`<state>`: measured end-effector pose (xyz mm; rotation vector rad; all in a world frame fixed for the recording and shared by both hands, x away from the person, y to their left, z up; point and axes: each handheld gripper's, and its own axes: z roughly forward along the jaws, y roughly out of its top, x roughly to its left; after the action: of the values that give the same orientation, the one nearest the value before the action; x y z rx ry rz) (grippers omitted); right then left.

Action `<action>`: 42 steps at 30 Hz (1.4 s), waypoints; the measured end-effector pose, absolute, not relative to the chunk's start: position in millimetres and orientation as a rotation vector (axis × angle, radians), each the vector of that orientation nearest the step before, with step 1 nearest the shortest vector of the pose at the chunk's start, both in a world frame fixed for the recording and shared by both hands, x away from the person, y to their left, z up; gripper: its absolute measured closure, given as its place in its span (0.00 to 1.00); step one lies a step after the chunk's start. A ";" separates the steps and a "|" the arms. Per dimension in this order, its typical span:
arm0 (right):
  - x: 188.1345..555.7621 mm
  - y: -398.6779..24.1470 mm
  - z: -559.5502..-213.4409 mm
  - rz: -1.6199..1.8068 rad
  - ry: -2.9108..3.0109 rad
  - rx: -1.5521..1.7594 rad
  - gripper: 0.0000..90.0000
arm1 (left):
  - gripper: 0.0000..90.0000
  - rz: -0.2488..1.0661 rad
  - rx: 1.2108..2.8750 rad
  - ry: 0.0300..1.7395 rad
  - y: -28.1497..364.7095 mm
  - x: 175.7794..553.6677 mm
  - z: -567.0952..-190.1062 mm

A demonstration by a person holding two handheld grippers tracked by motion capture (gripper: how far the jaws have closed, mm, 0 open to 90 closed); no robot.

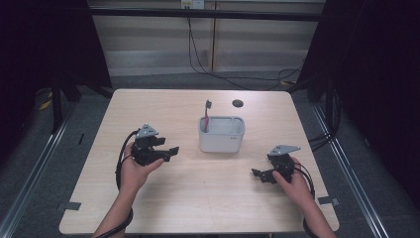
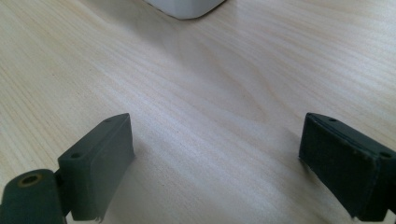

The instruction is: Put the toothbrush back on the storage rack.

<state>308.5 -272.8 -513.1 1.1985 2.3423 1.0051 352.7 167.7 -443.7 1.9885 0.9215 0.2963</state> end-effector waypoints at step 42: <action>308.6 -272.8 -513.1 1.006 2.343 1.196 0.10 | 0.34 0.320 2.087 0.963 208.5 335.4 -486.3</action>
<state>308.6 -272.8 -513.1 1.1965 2.3433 1.0058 335.4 208.5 -486.3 2.0870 0.9626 0.3199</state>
